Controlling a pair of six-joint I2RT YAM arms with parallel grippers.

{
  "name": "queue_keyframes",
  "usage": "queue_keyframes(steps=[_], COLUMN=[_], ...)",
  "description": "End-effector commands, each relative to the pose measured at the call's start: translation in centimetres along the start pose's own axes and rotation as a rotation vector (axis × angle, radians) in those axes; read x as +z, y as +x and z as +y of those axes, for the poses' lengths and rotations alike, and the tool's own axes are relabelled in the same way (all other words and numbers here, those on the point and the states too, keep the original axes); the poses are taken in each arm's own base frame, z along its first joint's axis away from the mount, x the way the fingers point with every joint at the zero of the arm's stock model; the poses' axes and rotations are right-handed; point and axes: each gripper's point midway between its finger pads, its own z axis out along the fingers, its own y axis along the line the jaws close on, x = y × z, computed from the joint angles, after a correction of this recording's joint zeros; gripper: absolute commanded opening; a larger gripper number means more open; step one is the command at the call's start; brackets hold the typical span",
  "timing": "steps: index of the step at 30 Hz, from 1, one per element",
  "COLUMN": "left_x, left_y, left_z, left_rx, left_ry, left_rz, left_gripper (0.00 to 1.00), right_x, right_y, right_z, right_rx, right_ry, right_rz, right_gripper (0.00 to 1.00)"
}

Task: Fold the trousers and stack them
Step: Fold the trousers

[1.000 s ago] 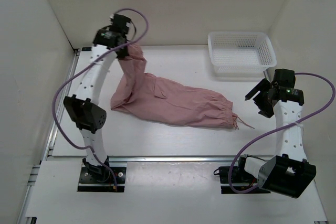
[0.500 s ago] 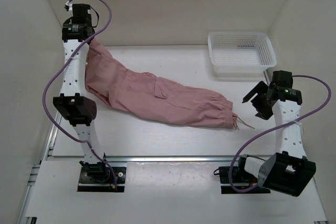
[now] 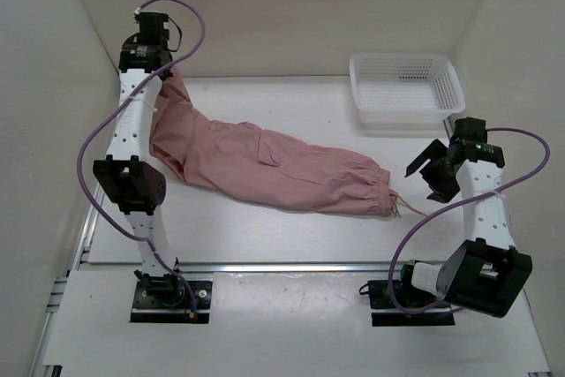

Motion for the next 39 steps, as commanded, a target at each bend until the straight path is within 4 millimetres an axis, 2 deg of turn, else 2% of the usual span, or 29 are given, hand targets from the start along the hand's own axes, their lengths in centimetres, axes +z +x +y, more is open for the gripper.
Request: queue_keyframes(steps=[1, 3, 5, 6, 7, 8, 12, 13, 17, 20, 21, 22, 24, 27, 28, 32, 34, 35, 39], left_x=[-5.6, -6.7, -7.0, -7.3, -7.5, -8.0, -9.1, -9.6, -11.8, -12.1, -12.9, -12.5, -13.1, -13.9, -14.6, -16.0, -16.2, -16.6, -15.7], left_y=[-2.0, -1.5, -0.1, 0.7, 2.0, 2.2, 5.8, 6.1, 9.5, 11.3, 11.6, 12.5, 13.1, 12.8, 12.0, 12.2, 12.5, 11.7, 10.5], left_z=[-4.3, -6.9, -8.7, -9.5, -11.4, -12.2, -16.6, -17.0, -21.7, -23.4, -24.1, -24.1, -24.4, -23.6, -23.1, -22.5, -21.4, -20.7, -18.1], left_rx=[-0.041, -0.046, -0.035, -0.022, -0.011, -0.018, -0.006, -0.005, 0.02, 0.067, 0.09, 0.11, 0.161, 0.197, 0.195, 0.266, 0.313, 0.31, 0.326], left_ry=[0.206, 0.251, 0.274, 0.285, 0.307, 0.321, 0.376, 0.383, 0.505, 0.518, 0.542, 0.528, 0.521, 0.544, 0.555, 0.625, 0.614, 0.604, 0.53], left_rz=[-0.096, -0.092, -0.058, -0.04, -0.007, -0.007, 0.083, 0.091, 0.176, 0.202, 0.201, 0.229, 0.229, 0.214, 0.191, 0.186, 0.189, 0.161, 0.127], left_gripper=[0.1, 0.1, 0.1, 0.1, 0.1, 0.1, 0.1, 0.1, 0.1, 0.1, 0.1, 0.1, 0.1, 0.1, 0.1, 0.1, 0.1, 0.1, 0.1], right_x=[-0.4, -0.4, -0.4, -0.7, -0.7, -0.7, -0.9, -0.9, -1.1, -0.9, -1.1, -1.1, -1.3, -1.3, -1.3, -1.1, -0.9, -1.1, -1.1], right_y=[-0.7, -0.4, -0.4, -0.4, -0.4, -0.4, -0.5, -0.5, -0.5, -0.3, -0.3, -0.3, -0.3, -0.1, -0.1, 0.2, 0.5, 0.5, 0.5], right_z=[0.1, -0.1, -0.1, 0.0, 0.0, 0.0, 0.0, 0.0, 0.1, -0.1, 0.0, 0.0, 0.0, -0.2, -0.2, -0.2, -0.4, -0.4, -0.2], right_rx=[-0.005, -0.005, -0.005, -0.006, -0.006, -0.006, -0.007, -0.007, -0.008, -0.007, -0.008, -0.008, -0.018, -0.018, -0.018, -0.017, -0.016, -0.017, -0.017], right_ry=[0.0, 0.0, 0.0, -0.005, -0.005, -0.005, -0.01, -0.01, -0.014, -0.01, -0.014, -0.014, -0.019, -0.019, -0.019, -0.021, -0.017, -0.021, -0.029], right_rz=[-0.023, -0.022, -0.022, -0.031, -0.031, -0.031, -0.039, -0.039, -0.047, -0.039, -0.047, -0.047, -0.055, -0.055, -0.055, -0.041, -0.033, -0.041, -0.036], right_gripper=[0.83, 0.83, 0.83, 0.83, 0.83, 0.83, 0.83, 0.83, 0.83, 0.83, 0.83, 0.83, 0.83, 0.83, 0.83, 0.83, 0.83, 0.83, 0.83])
